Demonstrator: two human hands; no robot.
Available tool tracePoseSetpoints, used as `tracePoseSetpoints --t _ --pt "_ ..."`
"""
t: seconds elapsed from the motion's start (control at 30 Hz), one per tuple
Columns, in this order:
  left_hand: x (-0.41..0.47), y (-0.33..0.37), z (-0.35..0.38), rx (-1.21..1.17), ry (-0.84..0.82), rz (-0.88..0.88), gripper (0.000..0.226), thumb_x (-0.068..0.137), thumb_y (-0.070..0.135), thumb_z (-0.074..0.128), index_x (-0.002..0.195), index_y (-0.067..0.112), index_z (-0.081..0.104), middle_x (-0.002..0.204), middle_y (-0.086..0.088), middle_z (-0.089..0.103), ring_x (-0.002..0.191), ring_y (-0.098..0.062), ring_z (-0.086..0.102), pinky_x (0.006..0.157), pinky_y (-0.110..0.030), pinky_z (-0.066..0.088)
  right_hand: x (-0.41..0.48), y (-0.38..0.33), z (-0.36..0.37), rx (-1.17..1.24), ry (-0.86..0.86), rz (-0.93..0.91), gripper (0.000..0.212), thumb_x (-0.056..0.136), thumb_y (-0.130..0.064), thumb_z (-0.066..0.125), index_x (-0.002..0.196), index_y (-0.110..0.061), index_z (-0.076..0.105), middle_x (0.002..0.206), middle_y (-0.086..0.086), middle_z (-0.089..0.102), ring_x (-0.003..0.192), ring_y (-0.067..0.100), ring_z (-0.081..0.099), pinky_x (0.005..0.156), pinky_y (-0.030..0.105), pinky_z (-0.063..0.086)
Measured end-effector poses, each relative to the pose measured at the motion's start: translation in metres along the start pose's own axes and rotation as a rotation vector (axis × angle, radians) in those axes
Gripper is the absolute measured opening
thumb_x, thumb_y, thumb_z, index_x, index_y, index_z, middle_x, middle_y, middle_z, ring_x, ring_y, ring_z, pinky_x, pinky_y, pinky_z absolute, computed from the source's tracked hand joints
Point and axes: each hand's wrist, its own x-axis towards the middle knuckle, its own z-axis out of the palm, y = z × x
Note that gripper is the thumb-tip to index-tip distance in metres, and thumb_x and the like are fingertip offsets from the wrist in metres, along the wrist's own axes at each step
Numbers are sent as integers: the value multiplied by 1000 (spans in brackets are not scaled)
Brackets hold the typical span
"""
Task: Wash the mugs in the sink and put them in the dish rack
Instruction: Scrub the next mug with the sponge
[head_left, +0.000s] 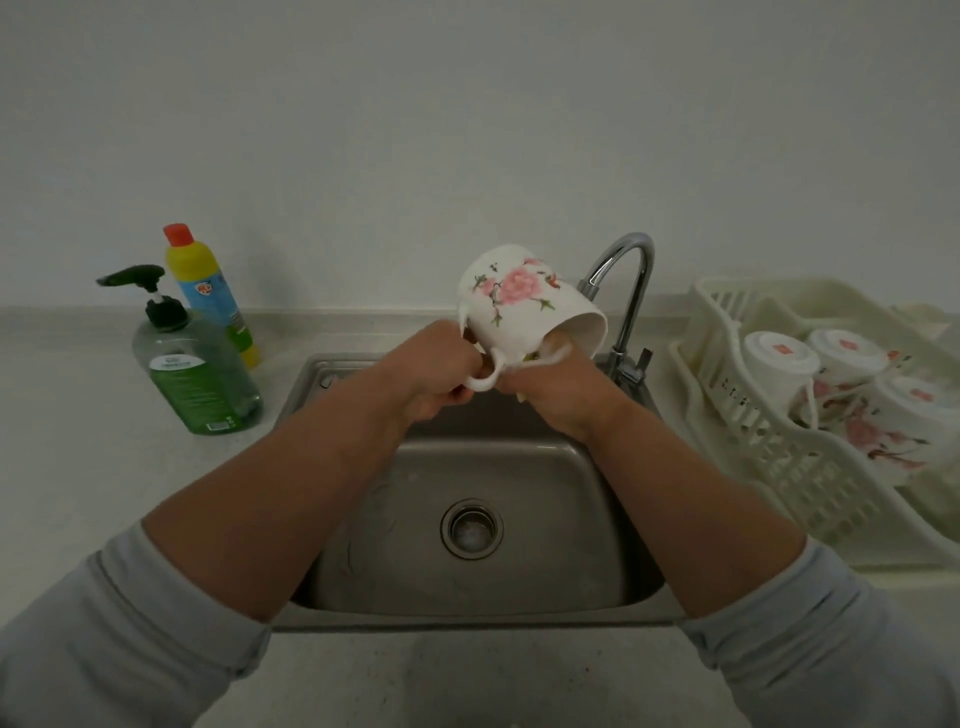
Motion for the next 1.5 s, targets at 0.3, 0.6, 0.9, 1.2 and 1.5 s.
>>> tracePoseSetpoints --t 0.3,0.6,0.9,1.2,1.5 --pt "9 -19 13 -360 147 -85 28 87 -14 42 84 8 59 80 -8 60 71 -14 55 53 -21 42 -1 21 -11 -670 350 -305 35 72 -16 80 103 -5 69 96 5 71 86 14 64 74 15 51" --pt "5 -30 21 -140 48 -119 33 81 -19 37 80 6 59 81 -11 59 76 -18 56 67 -27 47 0 18 -20 -537 -298 243 47 67 -2 67 109 -16 53 104 8 59 101 19 55 86 36 49" --pt "-3 -24 26 -370 16 -23 39 85 -17 35 90 11 61 81 -9 61 64 -12 51 57 -22 43 -2 18 11 76 231 -5 31 87 -6 62 112 -21 53 114 0 62 114 18 57 98 32 47" --pt "-1 -18 23 -808 43 -140 40 87 -19 25 91 4 57 74 -9 58 39 -6 45 34 -13 27 -10 21 10 -261 433 -301 38 76 -22 77 110 -18 60 99 -5 68 90 -2 63 73 17 54" --pt "4 -25 22 -687 -11 -138 28 96 -5 32 89 3 59 61 -4 56 38 -4 42 30 -13 30 -1 19 8 -98 28 35 24 90 -12 58 111 -23 53 108 -5 61 103 8 58 89 18 49"
